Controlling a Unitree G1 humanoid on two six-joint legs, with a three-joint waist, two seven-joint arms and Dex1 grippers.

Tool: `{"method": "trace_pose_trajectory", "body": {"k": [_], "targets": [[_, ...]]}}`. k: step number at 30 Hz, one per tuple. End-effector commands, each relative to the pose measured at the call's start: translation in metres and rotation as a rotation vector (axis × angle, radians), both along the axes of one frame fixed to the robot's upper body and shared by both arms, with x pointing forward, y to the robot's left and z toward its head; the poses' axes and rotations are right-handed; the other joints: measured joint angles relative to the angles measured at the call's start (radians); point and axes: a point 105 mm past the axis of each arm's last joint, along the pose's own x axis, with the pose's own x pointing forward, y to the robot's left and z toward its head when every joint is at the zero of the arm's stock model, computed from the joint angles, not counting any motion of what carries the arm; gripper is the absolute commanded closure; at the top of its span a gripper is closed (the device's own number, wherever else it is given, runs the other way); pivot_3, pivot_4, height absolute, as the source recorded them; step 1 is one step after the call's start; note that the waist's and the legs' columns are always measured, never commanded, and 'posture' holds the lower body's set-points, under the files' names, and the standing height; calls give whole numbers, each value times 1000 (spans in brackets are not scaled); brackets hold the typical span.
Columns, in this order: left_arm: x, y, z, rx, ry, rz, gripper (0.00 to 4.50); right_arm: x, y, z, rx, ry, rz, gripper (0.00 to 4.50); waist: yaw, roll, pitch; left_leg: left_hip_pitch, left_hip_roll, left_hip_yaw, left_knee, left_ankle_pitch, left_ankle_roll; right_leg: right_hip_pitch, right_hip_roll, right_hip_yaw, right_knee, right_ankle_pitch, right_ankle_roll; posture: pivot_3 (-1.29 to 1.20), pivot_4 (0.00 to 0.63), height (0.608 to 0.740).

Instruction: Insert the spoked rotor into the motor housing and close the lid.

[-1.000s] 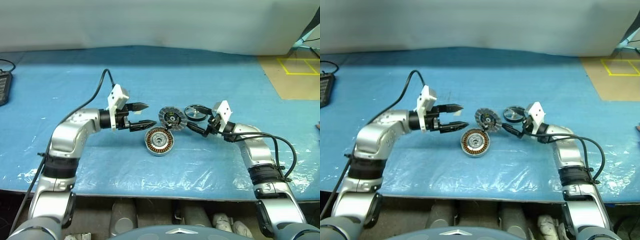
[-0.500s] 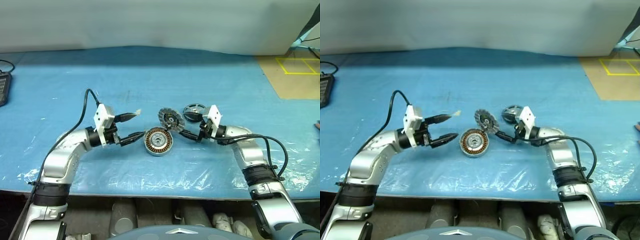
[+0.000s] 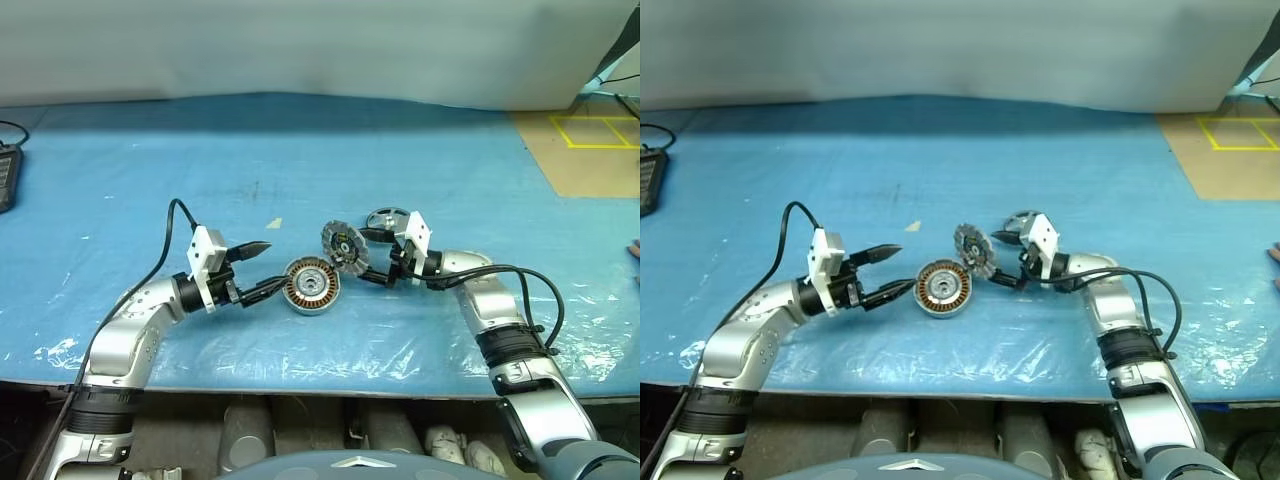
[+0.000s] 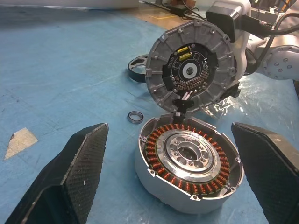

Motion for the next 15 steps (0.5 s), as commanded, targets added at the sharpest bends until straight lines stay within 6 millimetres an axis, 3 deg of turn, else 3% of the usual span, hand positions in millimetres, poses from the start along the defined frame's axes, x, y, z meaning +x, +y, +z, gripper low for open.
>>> {"method": "trace_pose_trajectory", "body": {"k": [1, 15], "targets": [[-2, -1, 9, -8, -45, -7, 93, 4, 9, 2, 12, -22, 24, 0, 0, 0, 0, 0, 0, 0, 0, 0, 0, 0, 0, 0, 0, 0, 0, 0, 150, 740], [0, 4, 9, -1, -51, 27, 93, 11, 28, -9, 6, -21, 62, 0, -1, 0, 0, 0, 0, 1, 1, 0, 0, 0, 0, 0, 2, 0, 0, 0, 150, 740]]}}
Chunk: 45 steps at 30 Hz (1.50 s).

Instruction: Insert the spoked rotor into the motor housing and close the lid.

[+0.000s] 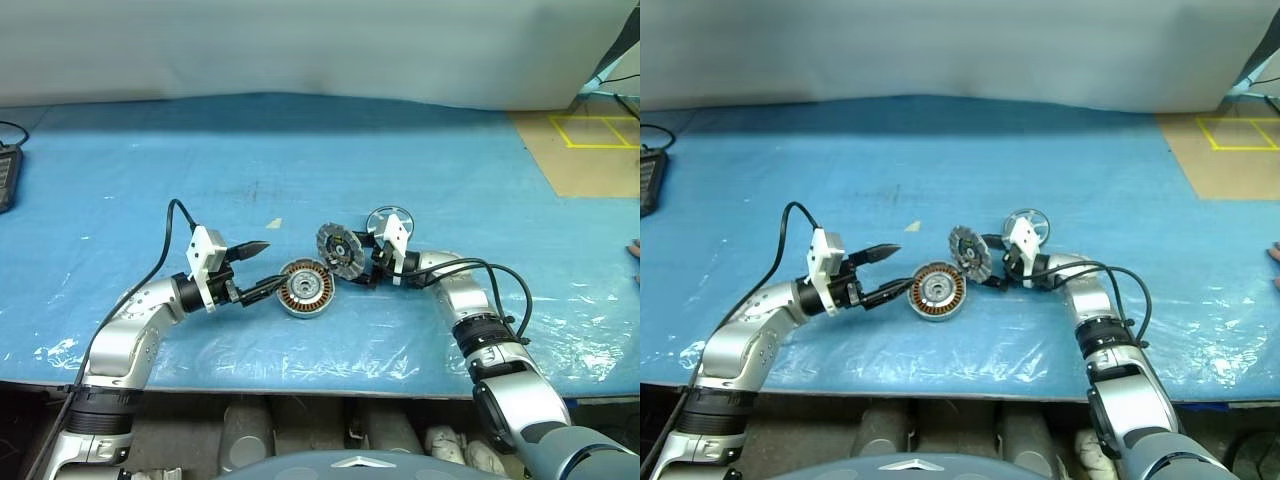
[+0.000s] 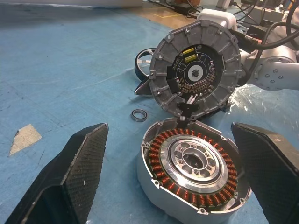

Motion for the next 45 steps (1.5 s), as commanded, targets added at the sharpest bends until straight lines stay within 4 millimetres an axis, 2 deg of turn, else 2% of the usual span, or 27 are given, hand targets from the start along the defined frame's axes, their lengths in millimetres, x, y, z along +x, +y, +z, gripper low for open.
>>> {"method": "trace_pose_trajectory", "body": {"k": [1, 13, 16, 24, 29, 34, 39, 45], "targets": [[-2, 2, 9, -5, -50, 7, 93, 2, 6, 7, 6, -39, 29, 0, 0, 0, 0, 0, 0, 0, 0, 0, 0, 0, 0, 0, 0, 0, 0, 0, 150, 740], [-3, 6, 6, 0, -46, 21, 93, 14, 18, 0, 1, -35, -15, 0, -6, 0, 0, 1, 1, 0, 1, 0, 0, 0, 0, 0, 2, 0, 0, 0, 150, 740], [-3, 6, 5, 3, -50, 26, 66, 15, 15, -9, -38, -22, -35, 581, -10, 0, 0, 1, 1, 0, 1, 0, 0, 0, 0, 0, 2, 0, 0, 0, 150, 740], [-3, 8, 5, 7, -54, 32, 66, 15, 9, -18, -75, -17, -57, 3356, -10, 0, 0, 5, 1, 1, 1, -2, -3, 4, 0, 0, 2, 0, 0, 0, 150, 740], [-2, 7, 5, 9, -59, 33, 66, 15, 7, -20, -79, -15, -66, 3356, -10, 0, -1, 5, 1, 1, 1, -2, -3, 4, 0, 0, 3, 0, 0, 0, 150, 740], [-1, 7, 6, 5, -68, 35, 66, 17, -3, -19, -98, -29, -94, 4482, -9, 0, -1, 5, 0, 1, 1, -2, -3, 4, 0, 0, 2, 0, 0, 0, 150, 740], [0, 6, 6, 3, -69, 33, 66, 17, -12, -14, -122, -64, -98, 4482, -8, 0, -1, 5, 0, 1, 1, -2, -3, 4, 0, 0, 2, 0, 0, 0, 150, 740], [2, 5, 4, -1, -69, 28, 66, 17, -10, -5, -60, -52, -94, 4482, -9, 0, -1, 5, 1, 1, 1, -2, -3, 4, 0, 0, 2, 0, 0, 0, 150, 740]]}}
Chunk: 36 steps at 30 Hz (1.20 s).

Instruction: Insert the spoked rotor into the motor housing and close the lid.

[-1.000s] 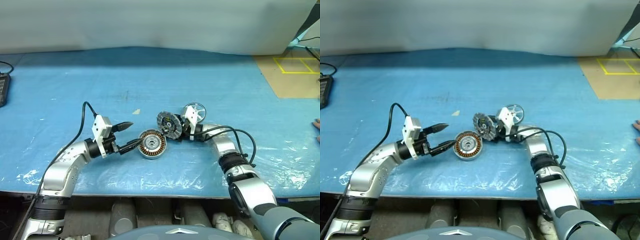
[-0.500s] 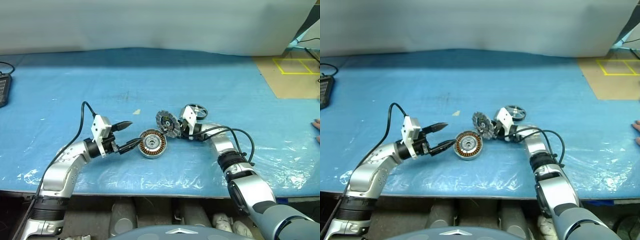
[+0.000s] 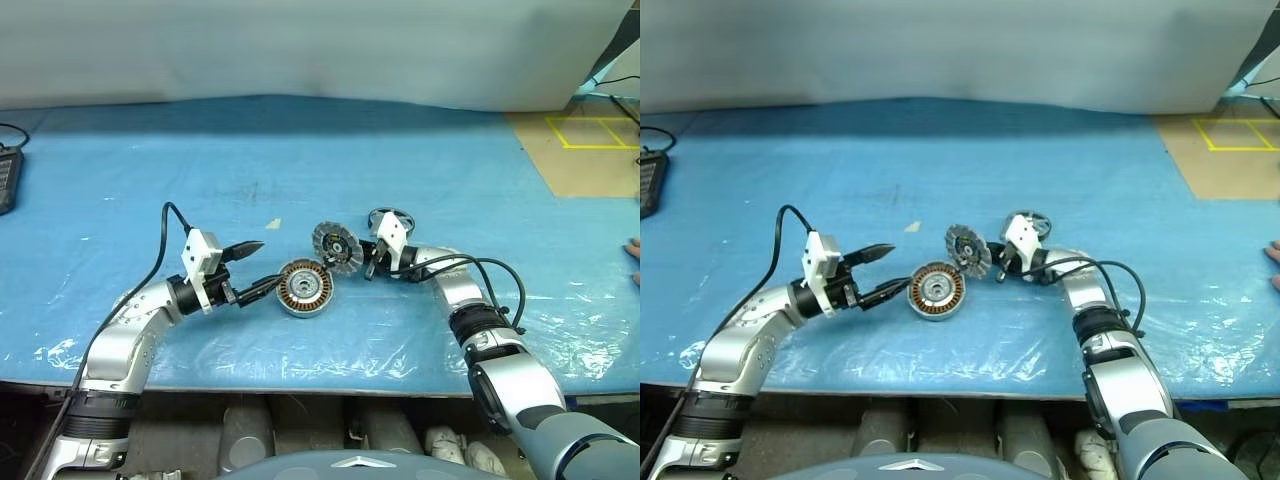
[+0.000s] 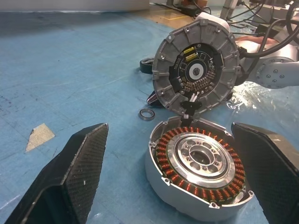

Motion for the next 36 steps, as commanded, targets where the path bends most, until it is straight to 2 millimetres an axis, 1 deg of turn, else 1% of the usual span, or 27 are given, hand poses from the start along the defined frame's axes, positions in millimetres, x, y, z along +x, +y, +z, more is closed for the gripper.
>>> {"method": "trace_pose_trajectory", "body": {"k": [1, 4, 5, 10, 18, 36], "targets": [[1, -2, 8, -7, -43, -6, 66, -1, -1, 4, 61, 33, -7, 4482, 0, 0, 0, 0, 0, 0, 0, 0, 0, 0, 0, 0, 0, 0, 0, 0, 150, 740], [2, -3, 7, -10, -40, -9, 66, -1, 3, 8, 65, 27, 2, 3902, 0, 0, 0, 0, 0, 0, 0, 0, 0, 0, 0, 0, 0, 0, 0, 0, 150, 740], [2, -3, 7, -10, -38, -9, 66, -2, 5, 8, 57, 15, 8, 3623, 0, 0, 0, -1, 0, 1, 0, 0, 0, -1, 0, 0, 0, 0, 0, 0, 150, 740], [2, -3, 6, -10, -34, -5, 66, 0, 14, 14, 46, -71, 15, 1923, -5, 0, 0, -1, 1, 1, 0, 0, 0, -2, 0, 0, 0, 0, 0, 0, 150, 740], [1, 0, 3, -3, -31, 12, 66, -6, 22, 6, 3, -60, 68, 1923, -7, 0, 0, -2, 1, 2, -1, 0, 0, -2, 0, 1, -2, 0, 0, 0, 150, 740], [0, 0, -1, 6, -33, 33, 66, -6, 33, -4, -142, -63, 111, 1923, -12, 0, 0, 1, 1, 3, -1, 0, 0, -2, 1, 3, 0, 0, 0, 0, 150, 740]]}}
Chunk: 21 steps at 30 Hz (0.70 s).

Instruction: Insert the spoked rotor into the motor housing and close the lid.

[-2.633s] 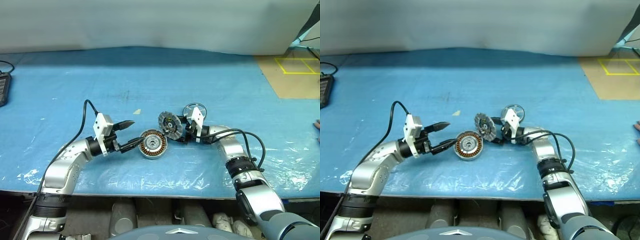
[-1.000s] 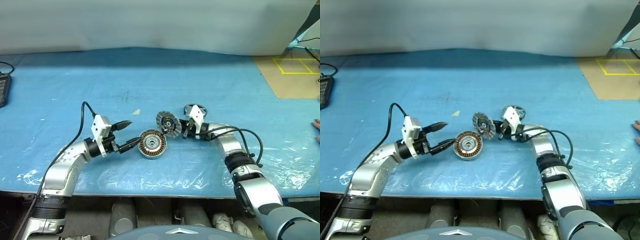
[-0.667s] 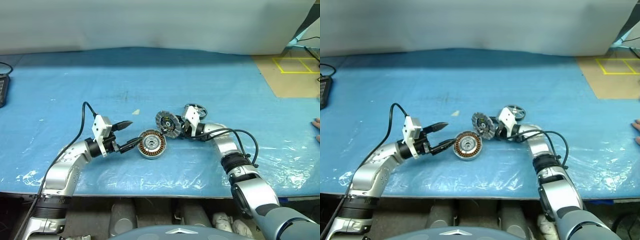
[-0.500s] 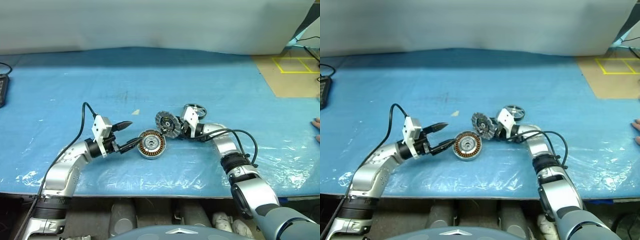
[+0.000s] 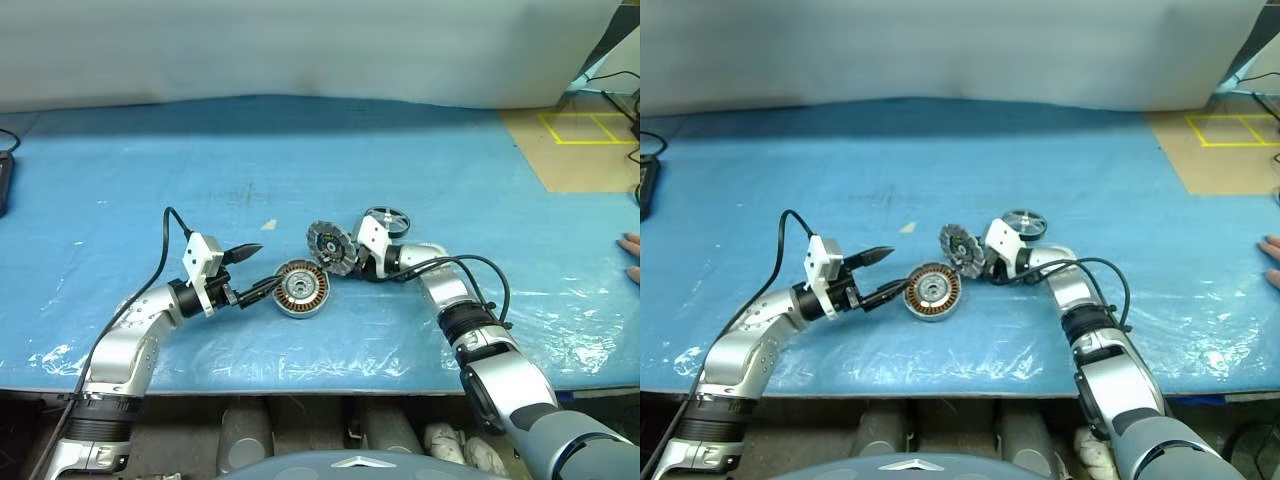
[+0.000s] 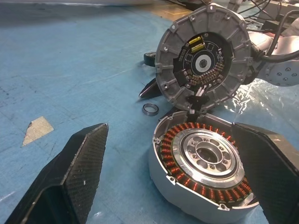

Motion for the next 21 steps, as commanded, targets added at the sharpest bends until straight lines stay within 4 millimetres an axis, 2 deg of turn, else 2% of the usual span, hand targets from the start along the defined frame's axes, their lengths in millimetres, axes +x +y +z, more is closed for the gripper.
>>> {"method": "trace_pose_trajectory", "body": {"k": [1, 12, 16, 21], "targets": [[-2, -2, 7, 2, -45, -3, 66, -1, 6, -3, -39, -2, 17, 1923, 0, 0, 0, 0, 0, 0, 0, 0, 0, 0, 0, 0, 0, 0, 0, 0, 150, 740], [-3, -1, 5, 7, -44, 2, 66, 3, 5, -8, -35, 30, -24, 1923, -1, 0, 0, 3, 0, 5, -1, 0, 0, 0, 0, 4, 1, 0, 0, 0, 150, 740], [-3, -1, 5, 9, -43, 1, 66, 1, 4, -12, -49, 38, -26, 2866, -1, 0, 0, 4, 0, 5, -2, 0, 0, 0, 0, 5, 1, 0, 0, 0, 150, 740], [-4, -1, 4, 11, -41, 0, 66, 1, 2, -13, -51, 36, -38, 2866, -1, 0, 0, 4, 0, 6, -2, 0, 0, 0, 0, 5, 1, 0, 0, 0, 150, 740]]}}
